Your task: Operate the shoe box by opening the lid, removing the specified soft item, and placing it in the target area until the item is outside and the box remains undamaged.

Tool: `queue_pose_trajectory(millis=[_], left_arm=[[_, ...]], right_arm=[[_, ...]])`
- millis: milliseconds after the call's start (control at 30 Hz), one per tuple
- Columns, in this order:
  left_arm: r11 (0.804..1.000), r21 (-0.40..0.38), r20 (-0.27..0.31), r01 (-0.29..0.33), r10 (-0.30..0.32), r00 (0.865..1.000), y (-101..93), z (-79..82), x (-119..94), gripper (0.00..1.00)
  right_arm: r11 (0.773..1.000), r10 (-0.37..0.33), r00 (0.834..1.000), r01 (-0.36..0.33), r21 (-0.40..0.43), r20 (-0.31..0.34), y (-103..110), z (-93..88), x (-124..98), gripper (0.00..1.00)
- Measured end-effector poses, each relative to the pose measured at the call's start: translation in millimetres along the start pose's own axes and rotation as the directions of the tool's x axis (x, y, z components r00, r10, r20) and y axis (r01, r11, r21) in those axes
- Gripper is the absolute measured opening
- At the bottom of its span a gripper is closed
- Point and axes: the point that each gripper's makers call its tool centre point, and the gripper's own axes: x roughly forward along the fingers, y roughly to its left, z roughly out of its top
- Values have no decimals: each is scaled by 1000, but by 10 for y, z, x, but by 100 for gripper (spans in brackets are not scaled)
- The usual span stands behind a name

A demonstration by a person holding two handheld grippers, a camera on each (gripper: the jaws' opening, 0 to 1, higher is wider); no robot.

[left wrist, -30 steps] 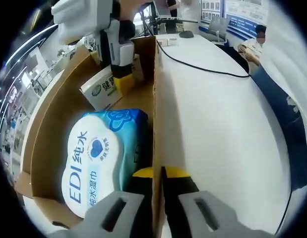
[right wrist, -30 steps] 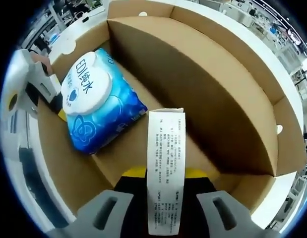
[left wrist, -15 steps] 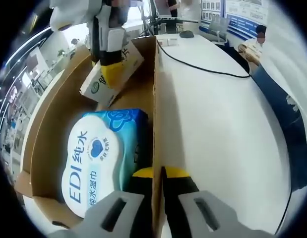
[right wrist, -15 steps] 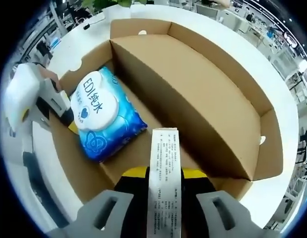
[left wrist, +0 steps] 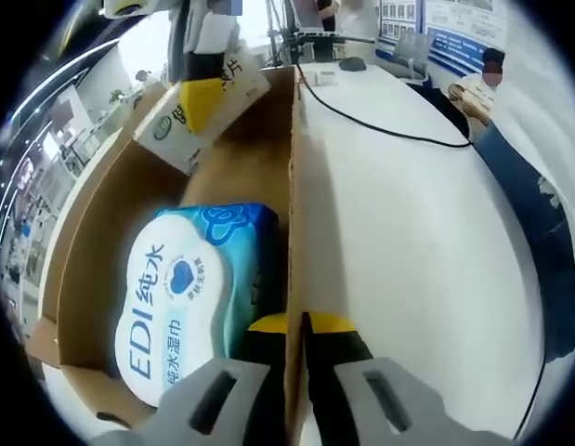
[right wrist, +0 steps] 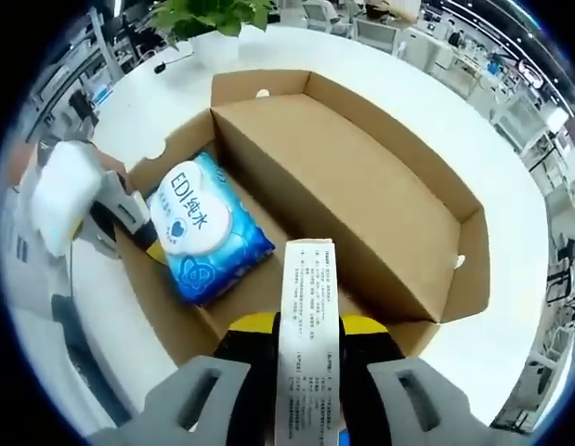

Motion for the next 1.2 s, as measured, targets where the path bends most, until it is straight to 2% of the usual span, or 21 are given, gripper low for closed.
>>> queue_pose_trajectory(millis=[200, 233, 500, 600, 933, 1200], left_arm=[[1000, -2, -2, -4, 4, 1000, 2, 0, -3, 1], [1000, -3, -2, -2, 2, 1000, 3, 0, -3, 1], [1000, 1, -1, 3, -3, 1000, -3, -3, -2, 1], [1000, 1, 0, 4, -4, 1000, -4, -1, -3, 1], [1000, -3, -3, 0, 0, 1000, -12, -3, -3, 1], [1000, -4, -3, -2, 2, 1000, -12, -3, -5, 1]], right_arm=[[999, -20, 999, 18, 33, 48, -77, 58, -142, 21], [998, -46, 997, 44, 35, 58, -140, 50, -197, 21], [992, -70, 995, 62, 109, 69, -345, -139, -355, 21], [989, -64, 995, 52, 139, 80, -344, -156, -384, 21], [983, -103, 985, 79, 168, 141, -406, -141, -743, 21], [978, -133, 979, 104, 183, 156, -510, -149, -913, 21]])
